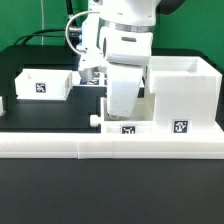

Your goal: Assemble drawer

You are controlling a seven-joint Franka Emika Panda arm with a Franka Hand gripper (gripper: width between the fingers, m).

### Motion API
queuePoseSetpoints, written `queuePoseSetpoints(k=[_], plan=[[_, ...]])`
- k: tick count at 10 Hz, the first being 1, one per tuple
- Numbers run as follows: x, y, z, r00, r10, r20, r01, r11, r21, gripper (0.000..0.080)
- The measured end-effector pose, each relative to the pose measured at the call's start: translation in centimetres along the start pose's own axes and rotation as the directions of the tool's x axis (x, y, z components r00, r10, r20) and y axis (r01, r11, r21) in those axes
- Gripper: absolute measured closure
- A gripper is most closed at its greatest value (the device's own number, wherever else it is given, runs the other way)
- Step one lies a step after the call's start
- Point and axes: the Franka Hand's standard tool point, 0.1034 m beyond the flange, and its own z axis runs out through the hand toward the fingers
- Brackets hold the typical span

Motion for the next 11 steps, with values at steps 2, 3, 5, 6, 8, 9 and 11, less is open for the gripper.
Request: queuePoseSetpoints(k=[2,3,5,6,8,9,11], plan=[[-0.11,0.00,0.02,1.000,0.003,-0.001,-0.003,1.000,-0.001,0.0756],[-0.12,0.00,0.02,1.000,0.003,-0.001,-0.003,1.000,-0.002,0.0756],[-0.13,0.00,0.02,1.000,0.003,-0.001,-0.003,1.000,-0.001,0.0755],[0.16,0.02,0.02,1.000,0.005,-0.002,-0.005,1.000,-0.002,0.0755],[0.61,0.09,-0.02,1.000,0.000,-0.003,0.000,1.000,-0.003,0.0755],[0.60,0.11,0.00,1.000,0.001,-0.003,-0.001,1.000,-0.005,0.0755],[0.23,0.10,0.05,1.000,0.008,-0.004,-0.008,1.000,-0.007,0.0755]])
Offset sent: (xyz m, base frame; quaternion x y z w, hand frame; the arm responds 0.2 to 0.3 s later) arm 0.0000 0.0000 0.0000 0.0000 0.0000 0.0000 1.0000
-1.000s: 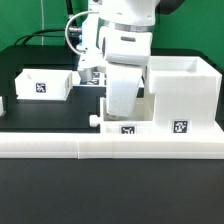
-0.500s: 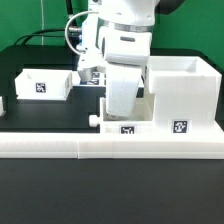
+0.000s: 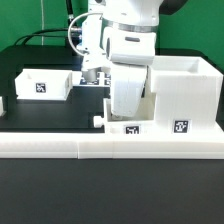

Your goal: Assemble drawer

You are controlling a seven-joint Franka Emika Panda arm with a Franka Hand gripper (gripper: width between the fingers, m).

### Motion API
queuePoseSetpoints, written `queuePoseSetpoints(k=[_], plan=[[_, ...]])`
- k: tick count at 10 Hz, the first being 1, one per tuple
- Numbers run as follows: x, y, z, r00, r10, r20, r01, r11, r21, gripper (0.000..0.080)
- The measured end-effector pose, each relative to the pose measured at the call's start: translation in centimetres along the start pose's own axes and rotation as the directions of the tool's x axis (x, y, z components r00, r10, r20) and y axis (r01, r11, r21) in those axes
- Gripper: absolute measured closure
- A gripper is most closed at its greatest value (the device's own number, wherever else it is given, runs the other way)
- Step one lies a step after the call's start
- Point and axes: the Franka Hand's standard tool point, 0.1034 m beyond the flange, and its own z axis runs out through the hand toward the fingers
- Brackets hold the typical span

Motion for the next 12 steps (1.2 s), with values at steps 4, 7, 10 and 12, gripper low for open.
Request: queuePoseSetpoints(k=[4,7,10,12], plan=[[-0.3,0.4,-0.9,1.000,0.011,0.007,-0.011,1.000,0.012,0.0402],[-0.7,0.7,-3.1,1.000,0.019,0.022,-0.020,0.999,0.038,0.0175],[-3.5,0.9,-5.0,0.999,-0.022,0.030,0.021,0.999,0.043,0.0151],[-5.5,0.6,-4.9,0.999,-0.045,0.028,0.043,0.998,0.049,0.0150]])
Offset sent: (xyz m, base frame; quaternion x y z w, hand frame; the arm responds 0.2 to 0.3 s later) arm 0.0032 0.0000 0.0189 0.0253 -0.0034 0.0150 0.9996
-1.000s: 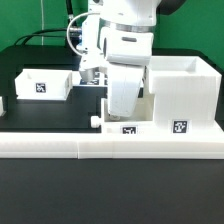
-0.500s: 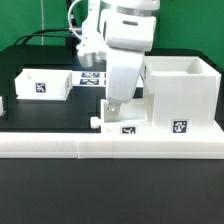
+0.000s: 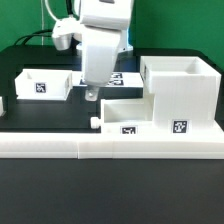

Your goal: Assemble drawer

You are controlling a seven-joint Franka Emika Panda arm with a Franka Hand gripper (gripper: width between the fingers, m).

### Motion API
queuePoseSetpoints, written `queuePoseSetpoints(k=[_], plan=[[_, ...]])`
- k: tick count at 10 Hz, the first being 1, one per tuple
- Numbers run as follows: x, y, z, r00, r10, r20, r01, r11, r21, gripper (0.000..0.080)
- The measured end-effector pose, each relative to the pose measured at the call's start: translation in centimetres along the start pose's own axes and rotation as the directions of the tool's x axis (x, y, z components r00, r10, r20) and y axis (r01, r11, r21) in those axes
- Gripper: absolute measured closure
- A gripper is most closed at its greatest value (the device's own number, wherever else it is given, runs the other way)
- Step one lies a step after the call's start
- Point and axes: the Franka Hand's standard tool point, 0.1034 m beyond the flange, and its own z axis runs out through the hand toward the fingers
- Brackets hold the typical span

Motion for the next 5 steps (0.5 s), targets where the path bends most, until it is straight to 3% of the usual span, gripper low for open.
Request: queuePoseSetpoints(k=[3,5], plan=[[-0.2,-0.1,0.1,1.000,-0.004,-0.002,0.004,1.000,0.002,0.0150],[-1.1,-0.3,1.4,0.996,-0.069,-0.057,0.069,0.998,0.005,0.0150]])
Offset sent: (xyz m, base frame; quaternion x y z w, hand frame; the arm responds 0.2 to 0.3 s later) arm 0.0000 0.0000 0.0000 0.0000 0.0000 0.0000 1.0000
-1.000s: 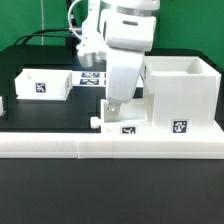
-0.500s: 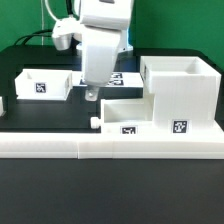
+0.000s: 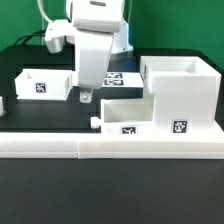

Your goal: Assemble drawer

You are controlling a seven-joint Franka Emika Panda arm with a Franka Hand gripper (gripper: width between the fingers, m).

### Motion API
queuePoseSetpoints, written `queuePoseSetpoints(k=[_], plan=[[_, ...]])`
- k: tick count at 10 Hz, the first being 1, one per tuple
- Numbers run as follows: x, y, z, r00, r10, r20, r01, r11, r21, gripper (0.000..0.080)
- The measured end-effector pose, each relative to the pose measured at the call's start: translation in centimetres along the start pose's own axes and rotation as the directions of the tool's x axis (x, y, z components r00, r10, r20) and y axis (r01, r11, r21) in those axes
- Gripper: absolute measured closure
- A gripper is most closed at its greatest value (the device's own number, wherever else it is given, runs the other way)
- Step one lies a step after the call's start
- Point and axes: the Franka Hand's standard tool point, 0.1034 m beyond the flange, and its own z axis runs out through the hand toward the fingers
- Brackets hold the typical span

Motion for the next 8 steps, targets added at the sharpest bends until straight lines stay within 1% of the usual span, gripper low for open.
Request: queuePoseSetpoints(k=[2,3,4,5,8], plan=[[-0.8,0.2,0.5,0.995,0.004,-0.096,-0.002,1.000,0.018,0.0150],[-0.9,0.3,0.7,0.992,-0.001,-0.129,0.004,1.000,0.026,0.0150],[-0.8,0.6,1.0,0.988,0.001,-0.154,0.005,0.999,0.042,0.0150],[-0.4,1.0,1.2,0.983,0.016,-0.184,-0.006,0.998,0.056,0.0150],[2.5,1.6,0.9,0.979,0.078,-0.188,-0.065,0.995,0.070,0.0150]])
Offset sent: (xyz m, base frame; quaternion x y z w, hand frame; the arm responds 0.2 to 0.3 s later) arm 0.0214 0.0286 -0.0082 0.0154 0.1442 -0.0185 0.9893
